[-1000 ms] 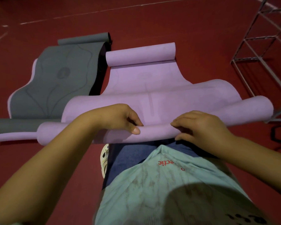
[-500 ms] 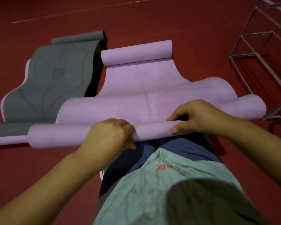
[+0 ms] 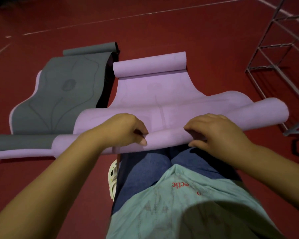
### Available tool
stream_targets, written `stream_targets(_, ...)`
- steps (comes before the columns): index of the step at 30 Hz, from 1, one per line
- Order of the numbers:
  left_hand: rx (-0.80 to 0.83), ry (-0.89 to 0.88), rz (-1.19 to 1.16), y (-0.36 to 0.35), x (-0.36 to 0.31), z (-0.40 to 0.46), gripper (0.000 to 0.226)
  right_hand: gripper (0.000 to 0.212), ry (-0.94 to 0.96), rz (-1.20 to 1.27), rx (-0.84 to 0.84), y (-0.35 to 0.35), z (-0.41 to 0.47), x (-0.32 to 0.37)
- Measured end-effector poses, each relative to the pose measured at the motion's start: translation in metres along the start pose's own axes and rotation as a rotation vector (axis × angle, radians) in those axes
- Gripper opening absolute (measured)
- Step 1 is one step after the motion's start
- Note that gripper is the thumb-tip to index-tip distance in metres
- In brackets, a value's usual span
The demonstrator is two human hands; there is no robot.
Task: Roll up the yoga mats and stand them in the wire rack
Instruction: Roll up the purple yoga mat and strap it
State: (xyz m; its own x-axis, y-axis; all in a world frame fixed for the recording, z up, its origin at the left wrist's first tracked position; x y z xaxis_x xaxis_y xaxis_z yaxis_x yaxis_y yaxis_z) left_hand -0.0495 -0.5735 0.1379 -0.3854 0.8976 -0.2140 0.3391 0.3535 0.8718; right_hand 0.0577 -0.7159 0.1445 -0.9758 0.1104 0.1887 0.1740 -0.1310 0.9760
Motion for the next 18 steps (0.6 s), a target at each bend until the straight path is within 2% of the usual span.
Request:
stream_targets(4,0.131,0.014,-0.117,0.0,0.005,0.013,0.027,0.054,-0.052,-0.018,0.058,-0.014,0.004,-0.006)
stream_targets(9,0.156,0.011,-0.213,0.006,0.01,0.016,0.026,0.053,-0.134,0.044,0.249,-0.014,0.021,-0.018)
stream_targets(12,0.084,-0.03,-0.075,0.009,0.0,0.014,0.025,0.053,-0.155,0.059,0.327,-0.014,0.03,-0.021)
stream_targets(15,-0.093,0.048,0.133,0.017,-0.005,0.006,0.027,0.05,-0.171,0.088,0.377,-0.012,0.037,-0.024)
stream_targets(18,-0.208,0.06,0.2,0.016,-0.012,-0.006,0.027,0.043,-0.154,0.122,0.407,-0.01,0.042,-0.024)
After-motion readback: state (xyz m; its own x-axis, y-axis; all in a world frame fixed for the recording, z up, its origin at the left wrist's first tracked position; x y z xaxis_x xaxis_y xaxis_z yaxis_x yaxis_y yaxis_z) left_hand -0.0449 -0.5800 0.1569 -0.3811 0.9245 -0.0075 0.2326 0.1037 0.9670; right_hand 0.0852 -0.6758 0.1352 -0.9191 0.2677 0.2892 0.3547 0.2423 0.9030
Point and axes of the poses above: each hand's wrist, its own z-axis towards the middle knuckle, its own y-axis out of the back of the hand, x = y × z, the point moved 9 cm from there along z, towards the middle knuckle, and after that the axes turned 10 degrees about x, right-handed, at the moved point
